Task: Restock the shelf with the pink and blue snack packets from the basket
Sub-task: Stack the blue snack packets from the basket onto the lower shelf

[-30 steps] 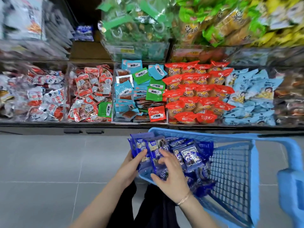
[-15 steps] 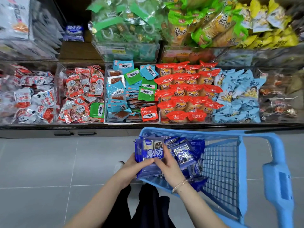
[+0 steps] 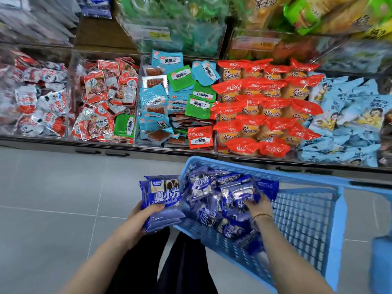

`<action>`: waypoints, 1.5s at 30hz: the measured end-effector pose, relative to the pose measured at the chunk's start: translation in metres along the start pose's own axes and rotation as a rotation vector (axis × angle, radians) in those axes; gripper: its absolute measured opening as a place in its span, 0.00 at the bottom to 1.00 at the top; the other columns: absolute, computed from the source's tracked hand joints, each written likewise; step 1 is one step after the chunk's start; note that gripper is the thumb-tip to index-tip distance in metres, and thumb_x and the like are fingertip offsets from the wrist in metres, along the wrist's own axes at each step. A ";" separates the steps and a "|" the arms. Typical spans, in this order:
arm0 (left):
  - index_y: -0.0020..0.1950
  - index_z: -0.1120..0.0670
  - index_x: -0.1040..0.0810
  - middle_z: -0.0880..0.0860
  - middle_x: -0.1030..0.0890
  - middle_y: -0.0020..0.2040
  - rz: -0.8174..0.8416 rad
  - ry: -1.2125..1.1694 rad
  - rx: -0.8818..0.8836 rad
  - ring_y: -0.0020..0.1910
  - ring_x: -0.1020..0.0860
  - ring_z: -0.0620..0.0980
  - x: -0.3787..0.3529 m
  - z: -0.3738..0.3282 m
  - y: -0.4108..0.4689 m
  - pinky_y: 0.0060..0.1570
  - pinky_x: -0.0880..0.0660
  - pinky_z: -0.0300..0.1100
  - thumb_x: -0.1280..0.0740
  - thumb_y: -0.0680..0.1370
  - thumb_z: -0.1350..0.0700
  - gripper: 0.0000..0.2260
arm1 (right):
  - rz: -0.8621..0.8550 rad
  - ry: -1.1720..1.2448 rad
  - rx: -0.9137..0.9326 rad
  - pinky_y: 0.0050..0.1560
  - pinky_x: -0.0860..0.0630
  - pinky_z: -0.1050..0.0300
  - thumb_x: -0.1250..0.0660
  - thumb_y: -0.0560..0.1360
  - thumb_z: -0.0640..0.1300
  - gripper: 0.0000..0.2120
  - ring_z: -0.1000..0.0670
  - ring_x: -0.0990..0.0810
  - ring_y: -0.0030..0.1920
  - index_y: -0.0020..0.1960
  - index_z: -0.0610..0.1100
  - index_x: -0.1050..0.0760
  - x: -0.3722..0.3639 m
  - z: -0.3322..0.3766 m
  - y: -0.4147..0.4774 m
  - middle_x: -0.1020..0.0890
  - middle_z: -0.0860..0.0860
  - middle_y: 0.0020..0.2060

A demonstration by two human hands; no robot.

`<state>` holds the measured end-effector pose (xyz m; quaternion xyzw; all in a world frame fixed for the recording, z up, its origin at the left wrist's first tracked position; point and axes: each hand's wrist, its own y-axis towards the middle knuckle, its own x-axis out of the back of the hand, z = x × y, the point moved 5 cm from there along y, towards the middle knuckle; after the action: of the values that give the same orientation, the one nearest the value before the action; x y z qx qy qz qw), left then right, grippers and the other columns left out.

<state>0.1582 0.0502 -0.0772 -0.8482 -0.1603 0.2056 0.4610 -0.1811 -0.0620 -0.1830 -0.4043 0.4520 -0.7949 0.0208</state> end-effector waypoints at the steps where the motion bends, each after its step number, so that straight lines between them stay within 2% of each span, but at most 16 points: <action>1: 0.55 0.57 0.22 0.59 0.15 0.47 -0.017 -0.026 0.006 0.41 0.16 0.53 0.005 0.003 0.001 0.37 0.19 0.40 0.30 0.64 0.60 0.19 | 0.017 -0.083 -0.033 0.60 0.28 0.46 0.29 0.72 0.43 0.30 0.38 0.26 0.61 0.68 0.35 0.37 -0.004 -0.006 0.009 0.26 0.37 0.62; 5: 0.54 0.57 0.22 0.59 0.15 0.44 -0.043 -0.070 0.020 0.38 0.16 0.53 0.015 0.008 0.005 0.33 0.20 0.39 0.29 0.63 0.61 0.19 | 0.079 -0.310 -0.086 0.63 0.30 0.48 0.31 0.72 0.52 0.35 0.40 0.28 0.65 0.70 0.36 0.41 -0.021 -0.019 0.025 0.28 0.39 0.65; 9: 0.59 0.56 0.23 0.58 0.15 0.48 -0.075 -0.077 0.003 0.41 0.16 0.53 0.018 0.005 0.003 0.37 0.19 0.40 0.27 0.62 0.62 0.25 | 0.079 -0.333 -0.047 0.59 0.28 0.49 0.29 0.70 0.56 0.34 0.40 0.26 0.62 0.66 0.36 0.32 -0.013 -0.016 0.021 0.25 0.39 0.61; 15: 0.60 0.58 0.24 0.60 0.16 0.50 -0.042 -0.142 -0.035 0.43 0.16 0.56 0.009 -0.027 -0.008 0.40 0.19 0.43 0.32 0.67 0.58 0.21 | 0.127 0.050 -0.070 0.61 0.30 0.49 0.28 0.71 0.45 0.34 0.40 0.28 0.64 0.70 0.34 0.38 0.012 0.001 -0.024 0.28 0.39 0.65; 19: 0.67 0.63 0.29 0.67 0.23 0.61 -0.034 -0.185 -0.035 0.60 0.24 0.66 0.009 -0.055 -0.014 0.66 0.31 0.59 0.34 0.70 0.59 0.25 | 0.234 0.508 -0.147 0.54 0.25 0.48 0.31 0.73 0.35 0.37 0.39 0.25 0.61 0.75 0.37 0.48 0.019 0.021 -0.063 0.32 0.38 0.68; 23: 0.68 0.64 0.30 0.69 0.25 0.63 0.021 -0.200 -0.073 0.64 0.29 0.70 0.025 -0.087 -0.019 0.69 0.38 0.64 0.30 0.68 0.62 0.29 | 0.190 0.456 0.034 0.58 0.24 0.45 0.30 0.72 0.38 0.32 0.42 0.22 0.54 0.72 0.40 0.40 0.019 0.060 -0.105 0.24 0.40 0.61; 25: 0.69 0.63 0.31 0.69 0.25 0.63 0.038 -0.172 -0.085 0.63 0.29 0.71 0.042 -0.105 -0.024 0.68 0.38 0.65 0.30 0.67 0.61 0.30 | 0.119 0.422 0.168 0.54 0.23 0.51 0.28 0.71 0.38 0.23 0.45 0.20 0.49 0.63 0.41 0.32 0.018 0.091 -0.128 0.20 0.44 0.49; 26: 0.69 0.63 0.31 0.69 0.25 0.63 0.043 -0.154 -0.086 0.63 0.28 0.70 0.054 -0.114 -0.025 0.68 0.37 0.65 0.30 0.67 0.60 0.31 | 0.083 0.422 0.236 0.48 0.22 0.60 0.28 0.70 0.37 0.19 0.48 0.20 0.45 0.59 0.42 0.29 0.017 0.108 -0.140 0.20 0.48 0.45; 28: 0.68 0.62 0.30 0.66 0.22 0.60 0.065 -0.121 -0.110 0.60 0.25 0.67 0.081 -0.134 -0.029 0.64 0.31 0.61 0.28 0.67 0.63 0.30 | 0.031 0.462 0.356 0.38 0.26 0.70 0.28 0.71 0.37 0.12 0.53 0.20 0.42 0.53 0.41 0.25 0.011 0.142 -0.164 0.19 0.50 0.42; 31: 0.62 0.58 0.25 0.60 0.16 0.50 0.074 -0.104 -0.181 0.46 0.17 0.57 0.122 -0.170 -0.044 0.41 0.20 0.46 0.32 0.68 0.60 0.21 | -0.032 0.542 0.435 0.50 0.26 0.57 0.31 0.73 0.36 0.09 0.42 0.21 0.51 0.52 0.36 0.24 -0.009 0.192 -0.199 0.19 0.46 0.44; 33: 0.61 0.58 0.25 0.60 0.16 0.52 0.074 -0.113 -0.190 0.48 0.17 0.58 0.150 -0.192 -0.050 0.43 0.20 0.46 0.33 0.69 0.59 0.21 | -0.063 0.616 0.456 0.55 0.28 0.48 0.32 0.74 0.37 0.10 0.39 0.23 0.54 0.53 0.34 0.24 -0.025 0.223 -0.220 0.20 0.39 0.46; 35: 0.65 0.59 0.27 0.63 0.20 0.59 0.066 -0.119 -0.199 0.55 0.21 0.62 0.180 -0.210 -0.052 0.52 0.22 0.51 0.33 0.70 0.59 0.23 | -0.066 0.692 0.475 0.53 0.28 0.46 0.31 0.73 0.38 0.11 0.40 0.24 0.48 0.53 0.34 0.26 -0.044 0.251 -0.238 0.23 0.37 0.43; 39: 0.60 0.57 0.24 0.58 0.16 0.48 0.027 -0.153 -0.275 0.42 0.17 0.55 0.225 -0.243 -0.063 0.33 0.21 0.41 0.33 0.68 0.59 0.20 | -0.012 0.871 0.443 0.36 0.27 0.60 0.31 0.72 0.40 0.05 0.52 0.25 0.34 0.43 0.44 0.27 -0.083 0.295 -0.259 0.25 0.46 0.37; 41: 0.60 0.60 0.24 0.61 0.16 0.50 0.025 -0.184 -0.290 0.47 0.17 0.59 0.240 -0.256 -0.066 0.41 0.20 0.46 0.34 0.71 0.61 0.18 | 0.043 0.923 0.406 0.33 0.24 0.63 0.34 0.75 0.37 0.06 0.56 0.24 0.34 0.42 0.45 0.28 -0.100 0.311 -0.260 0.23 0.49 0.37; 43: 0.66 0.62 0.27 0.65 0.21 0.59 0.003 -0.202 -0.283 0.59 0.23 0.64 0.254 -0.267 -0.064 0.57 0.26 0.54 0.36 0.74 0.61 0.20 | 0.067 0.928 0.364 0.48 0.22 0.52 0.35 0.76 0.38 0.04 0.52 0.24 0.41 0.45 0.44 0.28 -0.112 0.326 -0.260 0.23 0.48 0.41; 45: 0.67 0.61 0.27 0.64 0.23 0.62 0.002 -0.231 -0.284 0.58 0.22 0.63 0.264 -0.278 -0.062 0.58 0.26 0.53 0.36 0.75 0.60 0.20 | 0.073 0.922 0.336 0.52 0.23 0.46 0.35 0.76 0.38 0.02 0.50 0.25 0.47 0.47 0.42 0.27 -0.119 0.342 -0.256 0.24 0.47 0.45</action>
<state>0.5189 0.0053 0.0588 -0.8758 -0.2387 0.2775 0.3147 0.2101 -0.1039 0.0215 0.0149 0.2935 -0.9517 -0.0885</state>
